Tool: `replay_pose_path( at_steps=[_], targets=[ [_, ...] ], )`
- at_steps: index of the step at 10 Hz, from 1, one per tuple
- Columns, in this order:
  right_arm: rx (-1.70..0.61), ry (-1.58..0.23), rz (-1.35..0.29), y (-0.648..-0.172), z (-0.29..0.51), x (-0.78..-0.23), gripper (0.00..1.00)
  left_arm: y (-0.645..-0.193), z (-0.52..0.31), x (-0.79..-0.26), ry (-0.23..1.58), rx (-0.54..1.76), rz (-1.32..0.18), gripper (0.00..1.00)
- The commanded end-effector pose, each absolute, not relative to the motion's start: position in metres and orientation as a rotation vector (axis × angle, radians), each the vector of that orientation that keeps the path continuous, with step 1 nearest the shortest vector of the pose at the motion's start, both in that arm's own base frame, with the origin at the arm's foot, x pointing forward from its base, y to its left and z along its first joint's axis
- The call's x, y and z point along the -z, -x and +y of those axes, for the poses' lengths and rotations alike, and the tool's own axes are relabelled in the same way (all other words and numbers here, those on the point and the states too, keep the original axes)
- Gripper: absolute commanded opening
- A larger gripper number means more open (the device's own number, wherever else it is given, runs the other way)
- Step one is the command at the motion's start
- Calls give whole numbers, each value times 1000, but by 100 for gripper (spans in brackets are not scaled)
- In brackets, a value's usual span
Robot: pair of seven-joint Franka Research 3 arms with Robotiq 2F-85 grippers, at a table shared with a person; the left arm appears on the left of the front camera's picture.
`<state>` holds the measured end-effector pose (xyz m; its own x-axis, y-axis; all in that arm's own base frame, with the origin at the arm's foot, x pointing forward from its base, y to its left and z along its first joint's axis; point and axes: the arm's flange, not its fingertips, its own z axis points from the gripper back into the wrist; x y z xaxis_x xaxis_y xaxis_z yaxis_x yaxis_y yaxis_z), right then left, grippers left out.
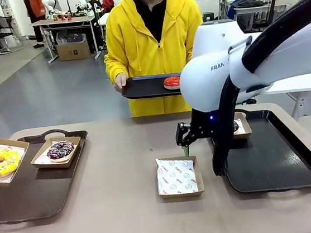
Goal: Individually package the donuts and arrange them on the tray.
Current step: Place the picked Paper togo box on the Handle tray while simultaneously picking up another Paper togo box from the table with the other hand.
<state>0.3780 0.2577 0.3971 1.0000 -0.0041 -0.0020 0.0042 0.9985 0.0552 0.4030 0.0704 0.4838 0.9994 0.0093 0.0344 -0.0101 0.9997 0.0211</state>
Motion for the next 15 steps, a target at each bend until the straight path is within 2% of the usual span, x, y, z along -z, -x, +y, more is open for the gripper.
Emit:
replay_pose_path(
  at_steps=[1,4,5,6,11,15],
  targets=[
    [0,-74,5,-378,265,-374,100,-397,83,-470,-38,21,-36,1],
    [-22,-88,29,-377,275,-350,100,-394,90,-448,-40,16,19,1],
    [-70,-97,-21,-376,276,-357,100,-393,87,-450,-26,10,55,1],
    [-23,-63,44,-377,272,-354,100,-395,82,-455,-23,-3,14,1],
    [-2,-88,54,-382,271,-347,100,-394,82,-452,-21,-3,26,1],
    [41,-88,82,-395,271,-327,100,-390,67,-425,12,-238,97,1]
  ],
)
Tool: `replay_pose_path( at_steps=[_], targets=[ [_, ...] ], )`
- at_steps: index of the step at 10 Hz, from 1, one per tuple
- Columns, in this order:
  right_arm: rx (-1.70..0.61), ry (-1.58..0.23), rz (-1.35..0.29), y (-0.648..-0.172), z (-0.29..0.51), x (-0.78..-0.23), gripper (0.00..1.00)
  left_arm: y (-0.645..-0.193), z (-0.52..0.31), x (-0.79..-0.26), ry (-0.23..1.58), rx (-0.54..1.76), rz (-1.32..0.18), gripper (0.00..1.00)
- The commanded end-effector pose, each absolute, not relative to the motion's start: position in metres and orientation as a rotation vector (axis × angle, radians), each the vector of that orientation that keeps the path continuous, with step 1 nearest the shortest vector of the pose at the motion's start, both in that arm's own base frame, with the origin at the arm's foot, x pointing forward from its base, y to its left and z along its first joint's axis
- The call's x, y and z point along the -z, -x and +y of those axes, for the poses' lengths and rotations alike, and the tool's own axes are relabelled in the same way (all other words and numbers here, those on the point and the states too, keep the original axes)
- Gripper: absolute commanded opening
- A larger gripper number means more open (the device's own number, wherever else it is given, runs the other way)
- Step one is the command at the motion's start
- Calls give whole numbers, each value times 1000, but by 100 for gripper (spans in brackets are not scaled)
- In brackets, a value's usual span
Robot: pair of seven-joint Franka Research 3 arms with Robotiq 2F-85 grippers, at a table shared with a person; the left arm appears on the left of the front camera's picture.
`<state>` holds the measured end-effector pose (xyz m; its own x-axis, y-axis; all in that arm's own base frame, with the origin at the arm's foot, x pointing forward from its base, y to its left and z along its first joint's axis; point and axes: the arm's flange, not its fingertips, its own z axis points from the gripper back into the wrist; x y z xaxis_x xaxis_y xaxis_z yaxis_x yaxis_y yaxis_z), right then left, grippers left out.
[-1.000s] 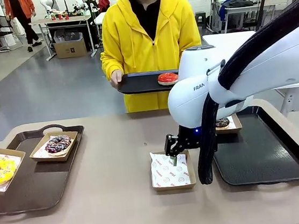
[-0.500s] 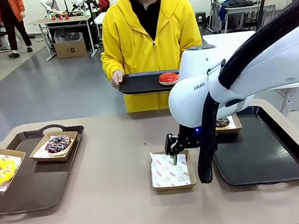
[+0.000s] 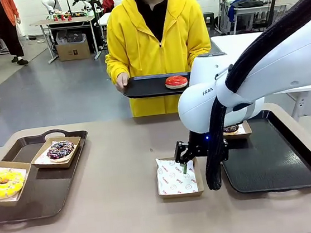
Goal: Individually package the donuts and arrange them on the tray.
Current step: Place the picked Paper togo box on the Handle tray while simultaneously picking up another Paper togo box from the table with the other hand.
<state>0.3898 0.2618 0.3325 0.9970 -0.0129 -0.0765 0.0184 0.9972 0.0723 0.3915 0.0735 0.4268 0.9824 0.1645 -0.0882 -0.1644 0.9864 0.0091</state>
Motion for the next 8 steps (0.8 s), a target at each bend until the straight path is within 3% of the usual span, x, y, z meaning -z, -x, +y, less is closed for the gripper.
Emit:
replay_pose_path(
  at_steps=[1,8],
  targets=[
    [40,-86,84,-396,271,-324,100,-390,65,-421,2,-270,103,1],
    [44,-61,76,-395,284,-314,100,-400,68,-390,4,-114,55,1]
  ],
)
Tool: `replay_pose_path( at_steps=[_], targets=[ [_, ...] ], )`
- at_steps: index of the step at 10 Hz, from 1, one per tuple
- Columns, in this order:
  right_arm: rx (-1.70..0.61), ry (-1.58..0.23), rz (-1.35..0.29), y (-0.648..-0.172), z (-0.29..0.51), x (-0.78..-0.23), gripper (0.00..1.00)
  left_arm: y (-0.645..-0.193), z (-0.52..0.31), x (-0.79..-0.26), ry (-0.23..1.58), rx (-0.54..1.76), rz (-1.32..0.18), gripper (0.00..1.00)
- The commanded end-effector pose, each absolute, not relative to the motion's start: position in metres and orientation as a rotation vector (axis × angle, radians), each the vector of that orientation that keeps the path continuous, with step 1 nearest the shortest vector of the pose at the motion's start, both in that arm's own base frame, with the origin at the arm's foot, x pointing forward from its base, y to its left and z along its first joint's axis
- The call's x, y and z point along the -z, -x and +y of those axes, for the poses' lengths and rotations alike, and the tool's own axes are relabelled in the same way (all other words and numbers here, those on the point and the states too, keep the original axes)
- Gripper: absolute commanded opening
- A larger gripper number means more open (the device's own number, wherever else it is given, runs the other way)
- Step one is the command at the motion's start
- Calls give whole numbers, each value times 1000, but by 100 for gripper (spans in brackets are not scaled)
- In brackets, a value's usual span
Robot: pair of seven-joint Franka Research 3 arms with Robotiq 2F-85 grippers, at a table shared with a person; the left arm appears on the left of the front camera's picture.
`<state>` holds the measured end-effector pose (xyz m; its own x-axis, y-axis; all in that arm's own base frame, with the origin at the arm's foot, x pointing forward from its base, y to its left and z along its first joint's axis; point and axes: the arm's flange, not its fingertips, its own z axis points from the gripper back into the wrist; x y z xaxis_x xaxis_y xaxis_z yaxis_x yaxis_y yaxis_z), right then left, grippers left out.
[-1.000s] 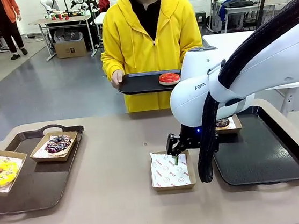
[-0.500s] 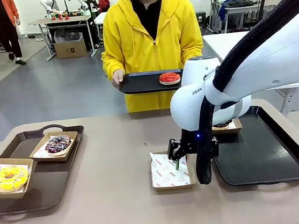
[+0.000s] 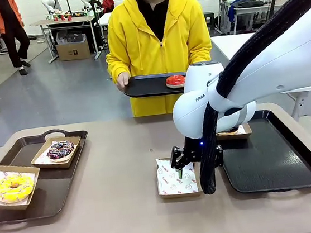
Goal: Individually package the donuts and arrange them on the tray.
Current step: Place the picked Paper togo box on the Handle tray while simultaneously picking up another Paper togo box from the table with the other hand.
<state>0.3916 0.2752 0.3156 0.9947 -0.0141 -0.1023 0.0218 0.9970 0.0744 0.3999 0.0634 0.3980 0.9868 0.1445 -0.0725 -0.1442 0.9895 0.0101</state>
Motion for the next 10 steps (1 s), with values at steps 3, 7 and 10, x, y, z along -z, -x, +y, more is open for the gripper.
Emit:
replay_pose_path(
  at_steps=[3,7,10],
  targets=[
    [48,-58,71,-395,285,-314,100,-409,71,-374,15,-126,49,1],
    [19,-69,75,-396,284,-311,100,-409,71,-372,41,-108,48,60],
    [24,-68,83,-397,284,-310,0,-406,72,-374,50,-95,44,100]
  ],
)
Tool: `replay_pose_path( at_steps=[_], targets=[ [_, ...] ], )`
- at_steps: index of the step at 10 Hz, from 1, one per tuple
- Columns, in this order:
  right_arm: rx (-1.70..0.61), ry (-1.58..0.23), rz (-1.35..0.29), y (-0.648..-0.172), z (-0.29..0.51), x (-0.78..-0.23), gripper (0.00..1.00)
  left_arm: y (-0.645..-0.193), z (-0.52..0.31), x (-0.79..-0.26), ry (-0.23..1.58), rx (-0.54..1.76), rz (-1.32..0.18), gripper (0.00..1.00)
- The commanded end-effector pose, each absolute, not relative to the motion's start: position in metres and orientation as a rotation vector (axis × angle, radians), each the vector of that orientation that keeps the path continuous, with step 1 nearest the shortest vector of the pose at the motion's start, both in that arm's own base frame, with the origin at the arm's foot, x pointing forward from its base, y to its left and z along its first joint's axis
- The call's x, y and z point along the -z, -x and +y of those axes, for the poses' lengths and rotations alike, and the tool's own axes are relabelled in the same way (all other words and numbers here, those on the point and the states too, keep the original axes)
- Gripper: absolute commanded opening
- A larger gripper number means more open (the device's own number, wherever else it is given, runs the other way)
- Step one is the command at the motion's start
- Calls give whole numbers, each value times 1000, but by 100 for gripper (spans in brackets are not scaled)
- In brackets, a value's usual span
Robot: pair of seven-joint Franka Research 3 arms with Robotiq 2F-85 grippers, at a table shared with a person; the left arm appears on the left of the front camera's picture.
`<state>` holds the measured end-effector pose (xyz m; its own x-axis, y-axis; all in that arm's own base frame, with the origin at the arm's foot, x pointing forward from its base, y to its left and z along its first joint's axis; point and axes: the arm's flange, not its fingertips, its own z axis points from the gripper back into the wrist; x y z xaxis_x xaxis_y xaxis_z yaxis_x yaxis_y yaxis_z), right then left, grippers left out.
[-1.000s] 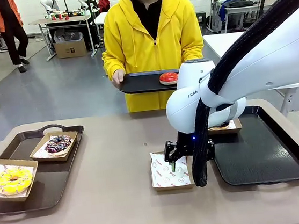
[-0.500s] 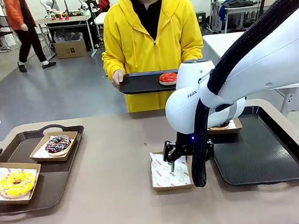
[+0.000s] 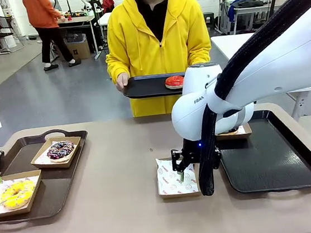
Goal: Individually package the donuts and arrange them on the tray.
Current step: Place the picked Paper togo box on the Handle tray while simultaneously picking up another Paper togo box from the table with the other hand.
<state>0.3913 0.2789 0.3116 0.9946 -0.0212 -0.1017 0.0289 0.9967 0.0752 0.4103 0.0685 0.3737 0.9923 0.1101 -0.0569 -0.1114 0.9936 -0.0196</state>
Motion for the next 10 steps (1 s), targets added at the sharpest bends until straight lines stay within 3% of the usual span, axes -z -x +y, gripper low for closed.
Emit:
replay_pose_path(
  at_steps=[1,2,3,10],
  targets=[
    [26,-71,81,-397,284,-311,35,-406,72,-375,52,-95,43,82],
    [28,-73,80,-396,284,-311,0,-405,72,-376,54,-95,42,92],
    [30,-73,81,-396,284,-311,0,-405,71,-377,56,-96,43,100],
    [59,-82,71,-396,281,-313,0,-403,71,-381,87,-95,58,100]
  ],
)
